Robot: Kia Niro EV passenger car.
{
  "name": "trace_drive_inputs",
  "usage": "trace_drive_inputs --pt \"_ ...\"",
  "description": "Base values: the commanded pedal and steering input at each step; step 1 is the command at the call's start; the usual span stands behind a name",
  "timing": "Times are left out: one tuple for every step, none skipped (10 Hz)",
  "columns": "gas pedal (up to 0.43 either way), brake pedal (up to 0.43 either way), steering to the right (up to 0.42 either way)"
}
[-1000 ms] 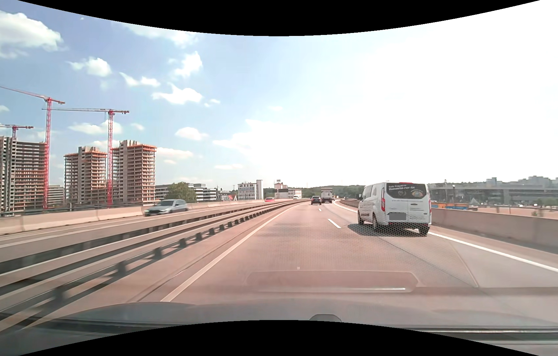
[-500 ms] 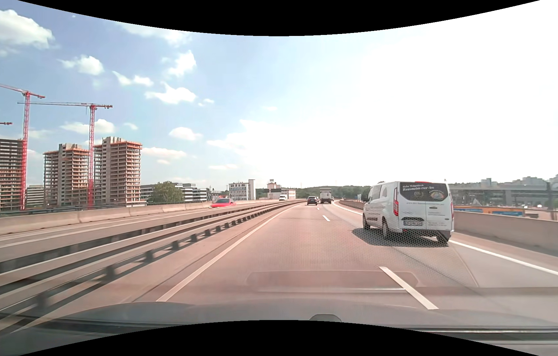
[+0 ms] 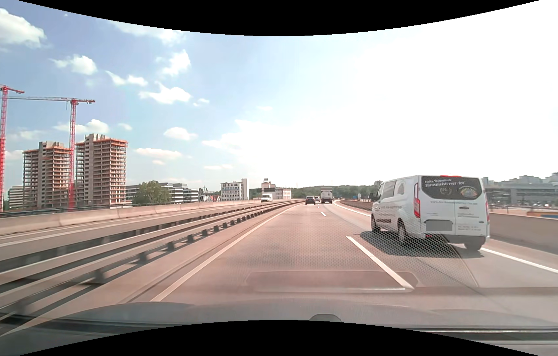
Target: Follow the waypoints while adhering to traffic rules and regulations
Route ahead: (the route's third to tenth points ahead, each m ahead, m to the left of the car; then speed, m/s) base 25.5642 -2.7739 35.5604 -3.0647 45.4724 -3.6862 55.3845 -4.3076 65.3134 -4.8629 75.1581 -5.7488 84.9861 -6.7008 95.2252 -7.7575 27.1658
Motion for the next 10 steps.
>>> trace_drive_inputs --pt "0.177 0.000 0.005" --pt "0.177 0.000 0.005" --pt "0.177 0.000 0.005" --pt "0.177 0.000 0.005" --pt "0.177 0.000 0.005" --pt "0.177 0.000 0.005" --pt "0.177 0.000 0.005" --pt "0.177 0.000 0.005" --pt "0.177 0.000 0.006" --pt "0.177 0.000 0.007"
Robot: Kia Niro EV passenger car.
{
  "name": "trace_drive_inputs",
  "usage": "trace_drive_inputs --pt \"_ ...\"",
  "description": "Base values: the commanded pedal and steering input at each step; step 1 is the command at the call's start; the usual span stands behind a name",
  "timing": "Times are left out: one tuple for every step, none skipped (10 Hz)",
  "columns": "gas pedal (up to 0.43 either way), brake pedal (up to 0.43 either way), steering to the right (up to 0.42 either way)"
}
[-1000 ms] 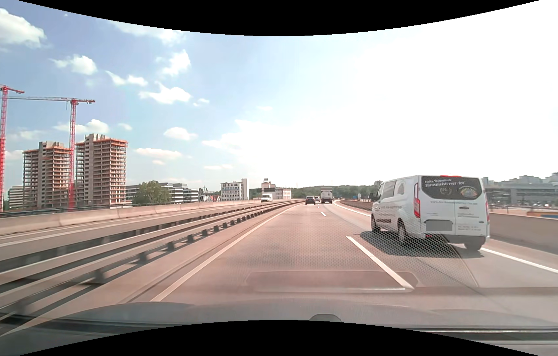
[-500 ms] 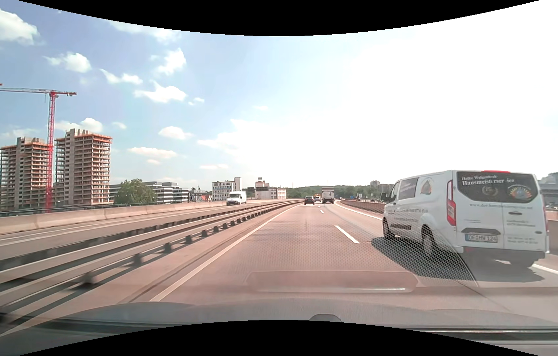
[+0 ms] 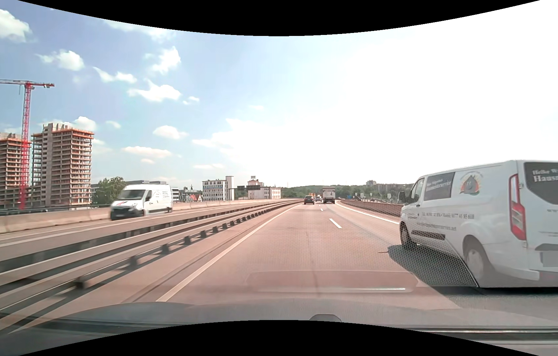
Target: Follow the waypoints while adhering to traffic rules and regulations
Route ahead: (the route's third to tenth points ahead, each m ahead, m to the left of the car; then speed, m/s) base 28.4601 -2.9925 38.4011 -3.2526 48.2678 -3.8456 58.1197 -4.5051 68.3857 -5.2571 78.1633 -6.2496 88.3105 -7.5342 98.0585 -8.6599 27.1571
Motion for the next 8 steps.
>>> trace_drive_inputs --pt "0.177 0.000 0.006" --pt "0.177 0.000 0.008" --pt "0.177 0.000 0.009" --pt "0.177 0.000 0.008" --pt "0.177 0.000 0.008" --pt "0.177 0.000 0.007" --pt "0.177 0.000 0.007" --pt "0.177 0.000 0.007"
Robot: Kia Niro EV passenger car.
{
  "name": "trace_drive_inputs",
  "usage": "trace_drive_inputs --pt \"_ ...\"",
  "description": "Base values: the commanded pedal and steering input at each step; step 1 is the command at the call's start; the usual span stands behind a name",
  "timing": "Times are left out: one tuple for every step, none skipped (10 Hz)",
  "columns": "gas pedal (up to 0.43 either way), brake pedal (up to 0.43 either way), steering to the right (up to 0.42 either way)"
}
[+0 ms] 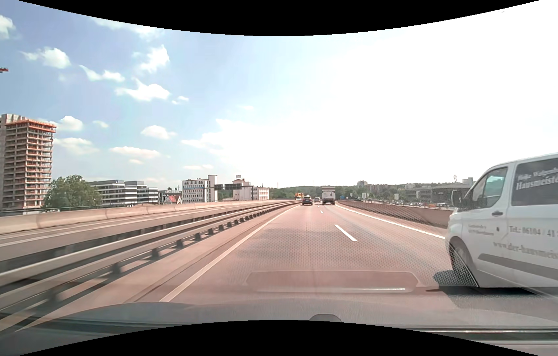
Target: Follow the waypoints while adhering to traffic rules and regulations
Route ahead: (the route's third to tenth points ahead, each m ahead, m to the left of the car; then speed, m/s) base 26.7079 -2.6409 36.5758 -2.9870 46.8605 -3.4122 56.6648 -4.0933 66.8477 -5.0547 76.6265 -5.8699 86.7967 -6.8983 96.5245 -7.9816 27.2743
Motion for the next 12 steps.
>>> trace_drive_inputs --pt "0.177 0.000 0.006" --pt "0.177 0.000 0.007" --pt "0.177 0.000 0.006" --pt "0.177 0.000 0.006" --pt "0.177 0.000 0.006" --pt "0.177 0.000 0.006" --pt "0.177 0.000 0.006" --pt "0.177 0.000 0.004" --pt "0.177 0.000 0.004" --pt "0.177 0.000 0.005" --pt "0.177 0.000 0.003" --pt "0.169 0.000 0.004"
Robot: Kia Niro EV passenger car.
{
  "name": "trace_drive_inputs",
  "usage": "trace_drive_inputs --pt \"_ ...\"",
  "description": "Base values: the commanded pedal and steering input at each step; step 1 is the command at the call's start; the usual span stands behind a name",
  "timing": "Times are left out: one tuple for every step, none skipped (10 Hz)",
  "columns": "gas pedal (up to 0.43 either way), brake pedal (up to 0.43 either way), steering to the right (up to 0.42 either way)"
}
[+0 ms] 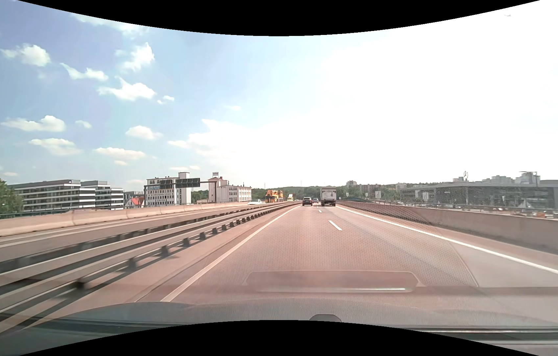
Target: Follow the waypoints while adhering to traffic rules and regulations
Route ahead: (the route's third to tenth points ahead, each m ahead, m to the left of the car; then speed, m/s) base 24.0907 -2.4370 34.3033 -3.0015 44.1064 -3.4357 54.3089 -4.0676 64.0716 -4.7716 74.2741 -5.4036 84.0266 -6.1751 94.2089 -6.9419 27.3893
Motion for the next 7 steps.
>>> trace_drive_inputs --pt "0.138 0.000 0.004" --pt "0.130 0.000 0.004" --pt "0.118 0.000 0.005" --pt "0.118 0.000 0.005" --pt "0.118 0.000 0.007" --pt "0.118 0.000 0.007" --pt "0.118 0.000 0.006"
